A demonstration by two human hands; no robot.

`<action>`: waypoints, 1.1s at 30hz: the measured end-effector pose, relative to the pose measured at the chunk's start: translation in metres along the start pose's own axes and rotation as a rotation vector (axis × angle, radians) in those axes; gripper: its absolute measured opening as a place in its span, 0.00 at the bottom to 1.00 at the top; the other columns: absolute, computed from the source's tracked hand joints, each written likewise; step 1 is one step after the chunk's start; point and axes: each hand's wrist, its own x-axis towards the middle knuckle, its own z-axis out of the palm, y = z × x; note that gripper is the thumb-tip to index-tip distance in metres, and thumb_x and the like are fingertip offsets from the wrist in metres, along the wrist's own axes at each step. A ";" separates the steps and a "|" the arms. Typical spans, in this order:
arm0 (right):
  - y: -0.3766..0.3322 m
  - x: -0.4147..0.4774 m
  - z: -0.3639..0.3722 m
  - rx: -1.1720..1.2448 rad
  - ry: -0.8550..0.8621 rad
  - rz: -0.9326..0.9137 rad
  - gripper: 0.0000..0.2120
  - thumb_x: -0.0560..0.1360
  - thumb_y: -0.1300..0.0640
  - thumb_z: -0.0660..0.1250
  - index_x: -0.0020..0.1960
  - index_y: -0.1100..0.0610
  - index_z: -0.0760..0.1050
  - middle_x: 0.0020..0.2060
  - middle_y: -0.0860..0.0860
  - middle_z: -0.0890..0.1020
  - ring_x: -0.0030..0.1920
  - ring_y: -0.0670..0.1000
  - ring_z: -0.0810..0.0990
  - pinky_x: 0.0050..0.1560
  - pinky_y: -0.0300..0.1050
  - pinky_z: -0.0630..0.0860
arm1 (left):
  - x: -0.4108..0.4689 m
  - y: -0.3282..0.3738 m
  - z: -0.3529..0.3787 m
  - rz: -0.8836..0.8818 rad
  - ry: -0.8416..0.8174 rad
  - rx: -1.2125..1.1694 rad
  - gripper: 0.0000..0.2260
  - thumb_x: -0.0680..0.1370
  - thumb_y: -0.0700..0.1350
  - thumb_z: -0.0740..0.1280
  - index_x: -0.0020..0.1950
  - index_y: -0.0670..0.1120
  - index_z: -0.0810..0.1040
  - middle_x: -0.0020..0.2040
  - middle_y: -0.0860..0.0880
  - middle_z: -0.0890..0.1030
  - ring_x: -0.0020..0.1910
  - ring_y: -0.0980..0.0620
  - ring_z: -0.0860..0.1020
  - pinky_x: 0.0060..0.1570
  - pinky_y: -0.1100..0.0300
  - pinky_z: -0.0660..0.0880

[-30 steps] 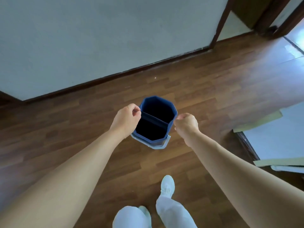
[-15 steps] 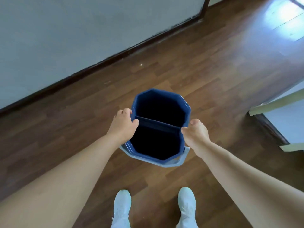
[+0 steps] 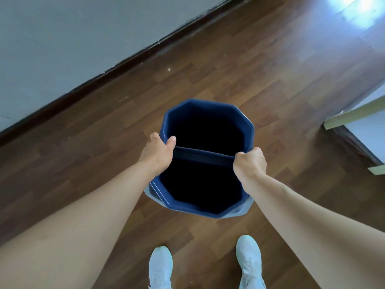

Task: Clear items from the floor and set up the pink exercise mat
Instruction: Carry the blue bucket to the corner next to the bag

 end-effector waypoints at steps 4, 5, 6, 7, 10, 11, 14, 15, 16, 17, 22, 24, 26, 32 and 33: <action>-0.017 -0.021 -0.019 0.002 0.002 -0.026 0.13 0.79 0.57 0.56 0.62 0.60 0.68 0.56 0.55 0.75 0.49 0.55 0.73 0.48 0.48 0.69 | -0.024 0.013 -0.025 -0.017 0.026 -0.010 0.26 0.81 0.58 0.51 0.71 0.41 0.59 0.60 0.41 0.74 0.50 0.43 0.71 0.49 0.52 0.66; -0.024 -0.029 -0.027 0.005 0.001 -0.035 0.13 0.79 0.56 0.56 0.62 0.60 0.68 0.55 0.55 0.76 0.48 0.55 0.73 0.48 0.48 0.69 | -0.033 0.018 -0.034 -0.014 0.034 -0.011 0.26 0.81 0.58 0.50 0.71 0.41 0.59 0.60 0.41 0.74 0.51 0.43 0.71 0.48 0.52 0.66; -0.030 -0.037 -0.034 0.008 0.002 -0.046 0.13 0.79 0.56 0.56 0.62 0.60 0.68 0.55 0.55 0.76 0.48 0.55 0.73 0.47 0.48 0.70 | -0.042 0.024 -0.043 -0.011 0.043 -0.011 0.26 0.81 0.58 0.50 0.71 0.41 0.59 0.59 0.42 0.74 0.51 0.43 0.71 0.48 0.52 0.65; -0.038 -0.047 -0.044 0.013 0.003 -0.056 0.14 0.79 0.57 0.56 0.62 0.60 0.68 0.54 0.55 0.76 0.48 0.55 0.73 0.47 0.48 0.70 | -0.053 0.030 -0.054 -0.005 0.053 -0.012 0.26 0.81 0.59 0.50 0.71 0.40 0.59 0.58 0.43 0.73 0.50 0.44 0.71 0.48 0.52 0.65; -0.059 -0.081 -0.073 0.039 0.003 -0.077 0.14 0.78 0.57 0.56 0.62 0.60 0.69 0.54 0.56 0.76 0.49 0.56 0.73 0.48 0.48 0.70 | -0.090 0.051 -0.087 0.005 0.080 -0.014 0.27 0.81 0.59 0.49 0.71 0.40 0.59 0.57 0.43 0.74 0.48 0.45 0.69 0.48 0.52 0.65; -0.066 -0.094 -0.085 0.048 0.003 -0.083 0.14 0.78 0.57 0.56 0.62 0.60 0.69 0.54 0.56 0.76 0.49 0.56 0.73 0.49 0.48 0.70 | -0.104 0.058 -0.099 0.010 0.086 -0.015 0.28 0.81 0.60 0.49 0.71 0.40 0.58 0.59 0.42 0.74 0.49 0.45 0.70 0.47 0.52 0.65; -0.086 -0.137 -0.123 0.089 0.010 -0.110 0.15 0.77 0.57 0.56 0.62 0.61 0.69 0.51 0.55 0.75 0.47 0.55 0.73 0.47 0.47 0.70 | -0.147 0.078 -0.133 0.033 0.116 -0.019 0.28 0.81 0.60 0.49 0.72 0.40 0.58 0.59 0.41 0.74 0.51 0.43 0.72 0.47 0.51 0.66; -0.091 -0.153 -0.137 0.106 0.008 -0.117 0.15 0.77 0.57 0.56 0.62 0.61 0.70 0.50 0.54 0.75 0.46 0.55 0.73 0.46 0.47 0.69 | -0.162 0.085 -0.144 0.041 0.119 -0.021 0.29 0.81 0.60 0.49 0.71 0.40 0.58 0.59 0.41 0.74 0.52 0.42 0.73 0.47 0.51 0.66; -0.095 -0.169 -0.151 0.119 0.008 -0.120 0.15 0.77 0.57 0.56 0.62 0.61 0.70 0.49 0.54 0.74 0.46 0.55 0.72 0.45 0.46 0.69 | -0.177 0.091 -0.154 0.046 0.116 -0.019 0.29 0.81 0.60 0.50 0.71 0.39 0.58 0.60 0.40 0.74 0.53 0.41 0.73 0.48 0.51 0.66; -0.099 -0.184 -0.164 0.137 0.008 -0.125 0.16 0.77 0.57 0.56 0.62 0.61 0.70 0.48 0.53 0.73 0.45 0.55 0.72 0.44 0.46 0.68 | -0.192 0.098 -0.164 0.055 0.112 -0.020 0.29 0.80 0.61 0.50 0.72 0.39 0.58 0.63 0.39 0.73 0.57 0.40 0.73 0.50 0.51 0.66; -0.104 -0.256 -0.222 0.255 0.049 -0.115 0.16 0.74 0.57 0.58 0.60 0.61 0.71 0.48 0.54 0.74 0.46 0.55 0.72 0.44 0.46 0.69 | -0.264 0.124 -0.210 0.158 0.085 -0.014 0.32 0.80 0.61 0.52 0.74 0.38 0.57 0.69 0.38 0.69 0.66 0.37 0.70 0.61 0.47 0.68; -0.101 -0.281 -0.241 0.327 0.070 -0.102 0.15 0.73 0.58 0.59 0.57 0.60 0.72 0.45 0.54 0.75 0.45 0.56 0.74 0.44 0.46 0.71 | -0.283 0.130 -0.222 0.213 0.084 0.008 0.32 0.80 0.61 0.52 0.72 0.37 0.61 0.68 0.37 0.71 0.64 0.38 0.71 0.59 0.48 0.69; -0.096 -0.309 -0.262 0.405 0.110 -0.101 0.14 0.72 0.57 0.59 0.56 0.59 0.72 0.44 0.54 0.76 0.47 0.57 0.76 0.47 0.49 0.74 | -0.310 0.137 -0.234 0.298 0.078 0.078 0.32 0.79 0.62 0.52 0.68 0.36 0.68 0.63 0.37 0.75 0.56 0.40 0.75 0.53 0.51 0.69; -0.056 -0.385 -0.327 0.632 0.279 -0.112 0.12 0.72 0.57 0.61 0.54 0.58 0.74 0.40 0.52 0.76 0.48 0.57 0.76 0.49 0.48 0.74 | -0.395 0.169 -0.246 0.596 0.069 0.355 0.32 0.80 0.63 0.50 0.64 0.37 0.73 0.63 0.37 0.76 0.56 0.40 0.75 0.49 0.55 0.65; -0.047 -0.395 -0.338 0.670 0.300 -0.111 0.13 0.72 0.57 0.61 0.55 0.59 0.75 0.42 0.53 0.78 0.48 0.57 0.77 0.50 0.49 0.75 | -0.408 0.176 -0.243 0.643 0.074 0.400 0.32 0.80 0.63 0.50 0.63 0.37 0.74 0.61 0.37 0.76 0.55 0.40 0.75 0.48 0.55 0.65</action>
